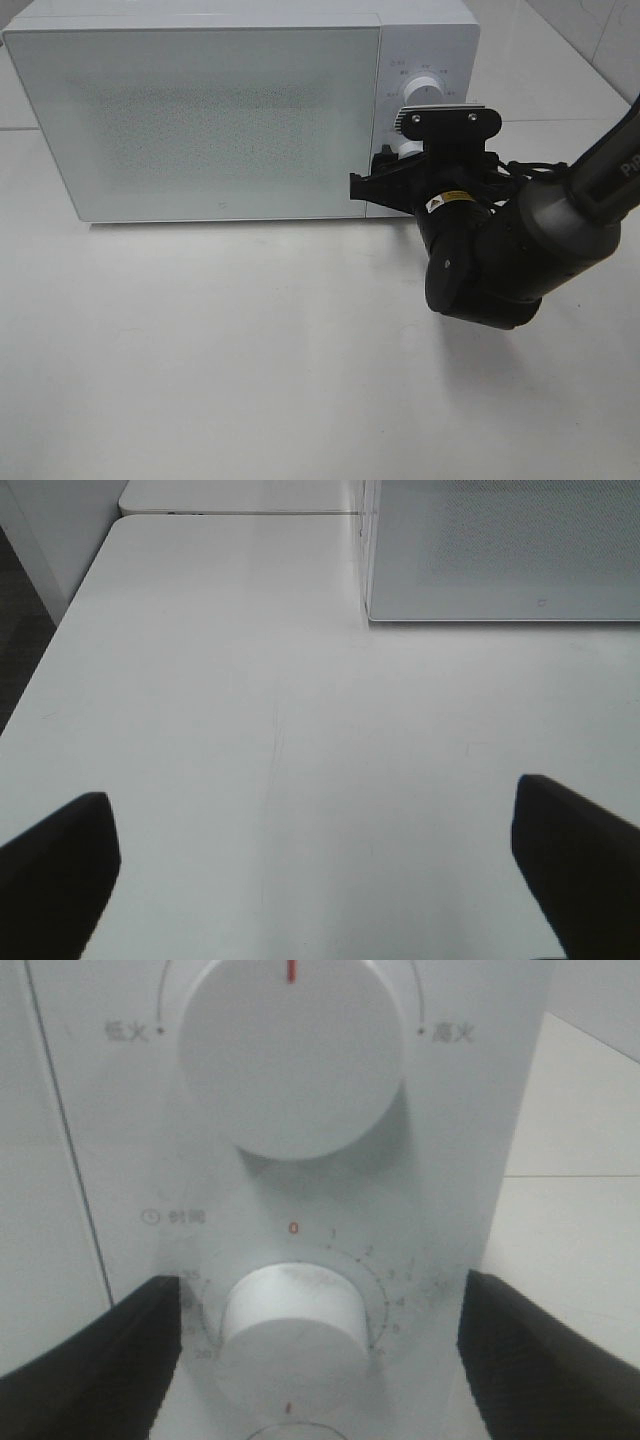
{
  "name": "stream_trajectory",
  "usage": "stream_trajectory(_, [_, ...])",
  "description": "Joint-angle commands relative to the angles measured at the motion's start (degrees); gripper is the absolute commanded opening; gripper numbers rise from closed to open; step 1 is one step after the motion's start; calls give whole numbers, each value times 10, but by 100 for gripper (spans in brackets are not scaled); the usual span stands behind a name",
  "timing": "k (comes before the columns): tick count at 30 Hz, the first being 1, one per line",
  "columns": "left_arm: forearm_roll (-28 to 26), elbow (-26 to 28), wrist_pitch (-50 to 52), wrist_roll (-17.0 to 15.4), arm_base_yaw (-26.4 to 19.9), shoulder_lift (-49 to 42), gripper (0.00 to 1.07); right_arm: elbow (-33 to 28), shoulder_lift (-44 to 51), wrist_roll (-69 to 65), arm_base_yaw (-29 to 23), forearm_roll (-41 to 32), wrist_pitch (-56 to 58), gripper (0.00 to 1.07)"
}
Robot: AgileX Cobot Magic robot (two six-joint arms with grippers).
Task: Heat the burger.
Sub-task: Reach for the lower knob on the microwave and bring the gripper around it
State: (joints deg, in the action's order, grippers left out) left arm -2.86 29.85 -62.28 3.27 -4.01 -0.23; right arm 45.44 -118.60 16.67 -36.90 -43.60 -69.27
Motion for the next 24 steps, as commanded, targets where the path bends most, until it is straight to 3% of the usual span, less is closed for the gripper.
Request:
stream_trajectory(1, [2, -2, 9, -1, -3, -14, 100, 11, -1, 5, 6, 6, -106, 75])
stream_trajectory(24, [2, -2, 9, -1, -3, -10, 100, 23, -5, 21, 0, -13, -105, 75])
